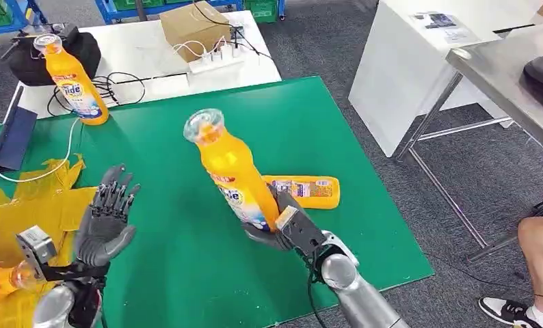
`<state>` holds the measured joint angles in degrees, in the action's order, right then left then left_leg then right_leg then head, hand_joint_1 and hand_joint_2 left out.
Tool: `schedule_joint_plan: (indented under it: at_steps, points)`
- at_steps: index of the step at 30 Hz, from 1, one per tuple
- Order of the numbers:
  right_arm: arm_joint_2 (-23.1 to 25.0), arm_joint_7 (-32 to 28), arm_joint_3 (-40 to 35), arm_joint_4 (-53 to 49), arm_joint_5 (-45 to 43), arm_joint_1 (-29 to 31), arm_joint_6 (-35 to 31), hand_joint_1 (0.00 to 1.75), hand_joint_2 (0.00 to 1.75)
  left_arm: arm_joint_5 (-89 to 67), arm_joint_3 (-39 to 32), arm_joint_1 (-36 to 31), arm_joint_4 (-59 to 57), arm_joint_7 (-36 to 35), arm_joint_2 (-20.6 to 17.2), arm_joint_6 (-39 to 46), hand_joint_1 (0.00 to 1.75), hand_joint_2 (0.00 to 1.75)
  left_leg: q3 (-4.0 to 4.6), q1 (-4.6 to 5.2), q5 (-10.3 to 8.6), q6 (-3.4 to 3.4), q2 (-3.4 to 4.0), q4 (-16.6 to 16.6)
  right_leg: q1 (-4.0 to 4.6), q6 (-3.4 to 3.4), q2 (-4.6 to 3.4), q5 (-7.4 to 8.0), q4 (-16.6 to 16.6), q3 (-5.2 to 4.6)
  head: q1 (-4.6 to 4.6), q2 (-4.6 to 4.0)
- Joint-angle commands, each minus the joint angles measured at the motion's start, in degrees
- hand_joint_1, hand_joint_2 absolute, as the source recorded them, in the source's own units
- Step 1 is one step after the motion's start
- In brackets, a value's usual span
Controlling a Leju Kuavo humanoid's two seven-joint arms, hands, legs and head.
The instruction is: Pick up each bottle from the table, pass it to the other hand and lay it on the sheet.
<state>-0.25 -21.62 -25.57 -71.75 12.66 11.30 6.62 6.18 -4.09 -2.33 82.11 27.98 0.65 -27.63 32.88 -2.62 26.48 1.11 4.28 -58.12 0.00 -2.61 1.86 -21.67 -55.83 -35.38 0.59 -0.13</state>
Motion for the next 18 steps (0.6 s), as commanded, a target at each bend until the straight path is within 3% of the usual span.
schedule_joint_plan:
  at_steps: [1,4,14,18]
  points:
    - [7.18,0.78,-2.52,4.43,1.58,3.45,0.72,1.75,1.75,1.38,5.64,2.77,3.67,-1.28,1.56,-0.89,0.0,1.75,-0.11,0.12,0.05,-0.14,-0.12,0.05,-0.12,0.04,-0.18,-0.04,-0.04,0.04,0.02,0.0]
    - [7.18,0.78,-2.52,4.43,1.58,3.45,0.72,1.75,1.75,1.38,5.64,2.77,3.67,-1.28,1.56,-0.89,0.0,1.75,0.0,0.17,0.0,-0.14,-0.29,0.07,-0.15,0.04,-0.02,-0.02,-0.01,0.0,0.0,0.0]
    - [11.05,3.66,-15.83,26.41,6.6,9.31,1.15,1.75,1.75,2.84,10.24,0.5,3.71,-2.28,0.71,-0.98,0.0,1.75,-0.14,0.21,-0.08,-0.21,-0.48,0.18,-0.2,0.06,-0.05,-0.05,0.02,0.13,0.0,0.0]
    - [11.03,3.7,-15.82,26.41,6.6,9.46,1.17,1.75,1.75,2.84,10.21,0.53,3.67,-2.28,0.65,-0.98,0.0,1.75,-0.03,0.19,-0.09,-0.17,-0.5,0.11,-0.17,0.04,0.06,-0.05,-0.01,0.04,0.0,0.0]
